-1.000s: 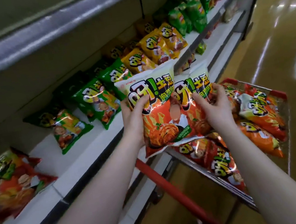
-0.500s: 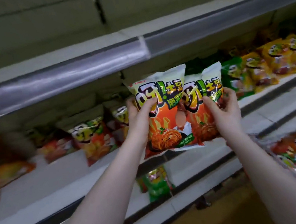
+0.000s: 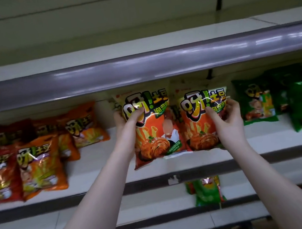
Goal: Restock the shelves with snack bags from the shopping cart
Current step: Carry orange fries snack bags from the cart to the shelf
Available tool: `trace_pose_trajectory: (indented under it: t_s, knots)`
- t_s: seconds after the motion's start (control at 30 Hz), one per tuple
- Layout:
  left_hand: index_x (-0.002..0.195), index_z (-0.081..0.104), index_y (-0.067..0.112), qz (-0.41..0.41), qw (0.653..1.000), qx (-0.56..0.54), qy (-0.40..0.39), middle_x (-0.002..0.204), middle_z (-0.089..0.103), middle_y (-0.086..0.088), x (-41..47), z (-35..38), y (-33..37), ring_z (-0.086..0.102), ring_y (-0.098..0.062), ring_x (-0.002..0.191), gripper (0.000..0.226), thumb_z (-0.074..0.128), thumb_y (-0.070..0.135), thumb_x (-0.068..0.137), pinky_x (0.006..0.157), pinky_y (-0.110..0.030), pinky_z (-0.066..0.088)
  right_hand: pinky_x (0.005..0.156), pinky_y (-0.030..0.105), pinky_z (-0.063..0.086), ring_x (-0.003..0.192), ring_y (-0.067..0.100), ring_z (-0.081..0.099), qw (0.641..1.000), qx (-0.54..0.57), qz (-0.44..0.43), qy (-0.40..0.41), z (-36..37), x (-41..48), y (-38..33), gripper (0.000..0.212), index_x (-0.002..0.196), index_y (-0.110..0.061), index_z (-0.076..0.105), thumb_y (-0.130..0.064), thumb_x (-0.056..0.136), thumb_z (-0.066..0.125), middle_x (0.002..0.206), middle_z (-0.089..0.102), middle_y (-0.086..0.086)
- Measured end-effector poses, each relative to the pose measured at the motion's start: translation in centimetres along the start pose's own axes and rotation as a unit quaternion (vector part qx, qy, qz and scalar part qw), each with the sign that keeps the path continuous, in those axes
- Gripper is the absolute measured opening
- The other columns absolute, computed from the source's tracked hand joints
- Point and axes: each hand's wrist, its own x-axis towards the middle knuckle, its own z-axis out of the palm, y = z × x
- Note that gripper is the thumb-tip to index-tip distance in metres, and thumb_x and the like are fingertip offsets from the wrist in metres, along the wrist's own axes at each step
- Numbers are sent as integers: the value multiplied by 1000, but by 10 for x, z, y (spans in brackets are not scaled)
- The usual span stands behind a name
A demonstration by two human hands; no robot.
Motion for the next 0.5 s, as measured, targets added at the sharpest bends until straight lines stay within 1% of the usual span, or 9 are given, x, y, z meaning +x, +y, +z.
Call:
trace_pose_trajectory:
  t_s: [0.07, 0.13, 0.17, 0.23, 0.3, 0.37, 0.43, 0.47, 0.5]
  knots:
    - [138, 33, 32, 32, 999, 8, 41, 138, 51, -9, 7, -21, 5, 56, -32, 119, 120, 78, 69, 33, 99, -53, 46, 90, 37, 47, 99, 17, 56, 1000, -7, -3, -9, 17, -1, -1, 66, 137, -16, 33, -40, 85, 66, 105, 54, -5]
    - [140, 33, 24, 60, 996, 12, 73, 139, 49, -9, 17, -39, 5, 53, -31, 122, 118, 81, 64, 40, 103, -48, 44, 85, 36, 48, 92, 18, 58, 1000, -13, -4, -20, 32, -2, -1, 66, 136, -15, 33, -41, 84, 65, 98, 57, -4]
    - [141, 32, 19, 66, 994, 19, 83, 141, 47, -9, 22, -46, 2, 49, -30, 126, 110, 83, 57, 51, 105, -43, 40, 82, 36, 49, 86, 19, 59, 999, -18, -3, -27, 39, -3, -2, 65, 135, -15, 33, -41, 85, 65, 93, 57, -3]
    - [142, 31, 12, 71, 991, 43, 107, 144, 42, -9, 38, -53, -7, 41, -29, 132, 86, 79, 34, 74, 100, -30, 33, 78, 41, 52, 80, 24, 61, 999, -24, -1, -39, 50, -4, -2, 63, 133, -15, 34, -41, 85, 65, 85, 58, -1]
    - [141, 33, 10, 74, 989, 71, 106, 143, 43, -10, 51, -55, -17, 40, -28, 132, 77, 76, 26, 79, 95, -29, 32, 79, 48, 55, 79, 22, 62, 998, -29, -4, -49, 61, -6, -2, 59, 128, -19, 35, -43, 84, 65, 86, 59, -2]
    - [138, 36, 12, 68, 988, 96, 98, 139, 46, -9, 63, -54, -26, 44, -28, 128, 77, 79, 29, 76, 100, -32, 36, 78, 52, 55, 78, 18, 61, 998, -29, -3, -56, 68, -7, 0, 53, 122, -23, 35, -43, 83, 66, 86, 57, -6]
    - [134, 37, 12, 51, 990, 101, 82, 133, 49, -8, 73, -52, -36, 47, -28, 124, 79, 82, 32, 72, 103, -40, 41, 74, 53, 55, 79, 24, 63, 998, -31, -2, -61, 74, -8, 0, 53, 122, -22, 36, -41, 83, 67, 84, 57, -5]
    - [133, 36, 12, 44, 991, 101, 71, 128, 49, -6, 77, -51, -40, 48, -26, 121, 79, 82, 31, 72, 100, -40, 42, 71, 53, 55, 80, 28, 64, 997, -31, -4, -64, 76, -10, 0, 55, 123, -20, 37, -40, 83, 67, 83, 58, -4]
    - [134, 35, 11, 37, 993, 99, 58, 123, 47, -3, 80, -48, -44, 48, -23, 117, 78, 82, 29, 73, 96, -36, 43, 69, 53, 55, 81, 32, 64, 997, -30, -4, -69, 79, -11, -1, 57, 126, -18, 37, -39, 83, 68, 82, 58, -3]
